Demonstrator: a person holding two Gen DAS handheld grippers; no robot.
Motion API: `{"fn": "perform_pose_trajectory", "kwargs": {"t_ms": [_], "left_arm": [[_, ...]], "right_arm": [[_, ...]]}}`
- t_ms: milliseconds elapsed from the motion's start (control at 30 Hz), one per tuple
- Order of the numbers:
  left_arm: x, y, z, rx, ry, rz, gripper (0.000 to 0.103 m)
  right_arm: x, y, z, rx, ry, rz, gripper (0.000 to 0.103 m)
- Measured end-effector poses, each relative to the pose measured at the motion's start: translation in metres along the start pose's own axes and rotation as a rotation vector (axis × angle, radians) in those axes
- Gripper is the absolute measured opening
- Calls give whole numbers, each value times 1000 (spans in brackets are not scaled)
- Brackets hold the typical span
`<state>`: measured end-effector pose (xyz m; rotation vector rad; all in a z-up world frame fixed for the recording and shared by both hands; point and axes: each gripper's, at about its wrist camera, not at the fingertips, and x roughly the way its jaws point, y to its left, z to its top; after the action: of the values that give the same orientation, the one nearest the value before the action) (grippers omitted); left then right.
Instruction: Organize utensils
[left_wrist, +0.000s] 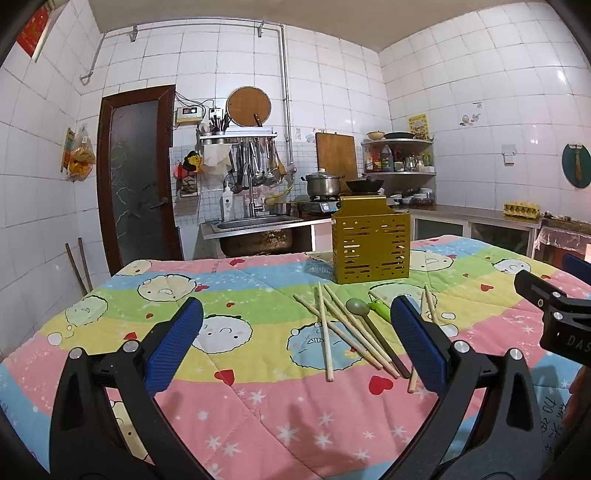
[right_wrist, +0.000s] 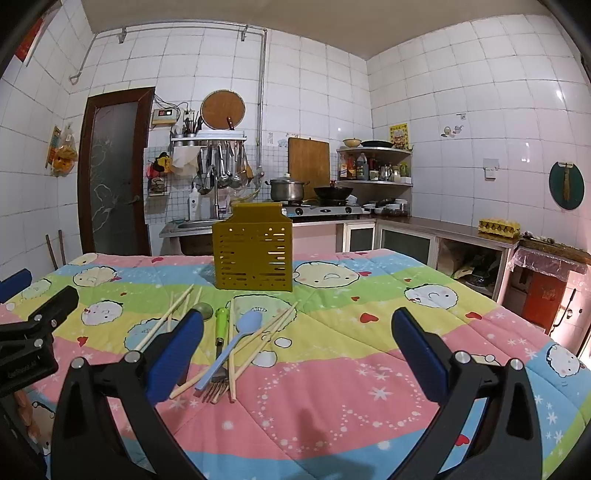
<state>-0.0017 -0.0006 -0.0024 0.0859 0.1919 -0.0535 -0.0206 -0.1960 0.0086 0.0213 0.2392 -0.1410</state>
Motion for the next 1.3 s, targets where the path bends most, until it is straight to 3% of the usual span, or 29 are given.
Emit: {"fn": "perform_pose_trajectory", "kwargs": {"t_ms": [1300], "left_arm": [[-2,-2,1,6,-7,-1,98]], "right_arm": [[1,-2,0,2,-3,-1,99]]}}
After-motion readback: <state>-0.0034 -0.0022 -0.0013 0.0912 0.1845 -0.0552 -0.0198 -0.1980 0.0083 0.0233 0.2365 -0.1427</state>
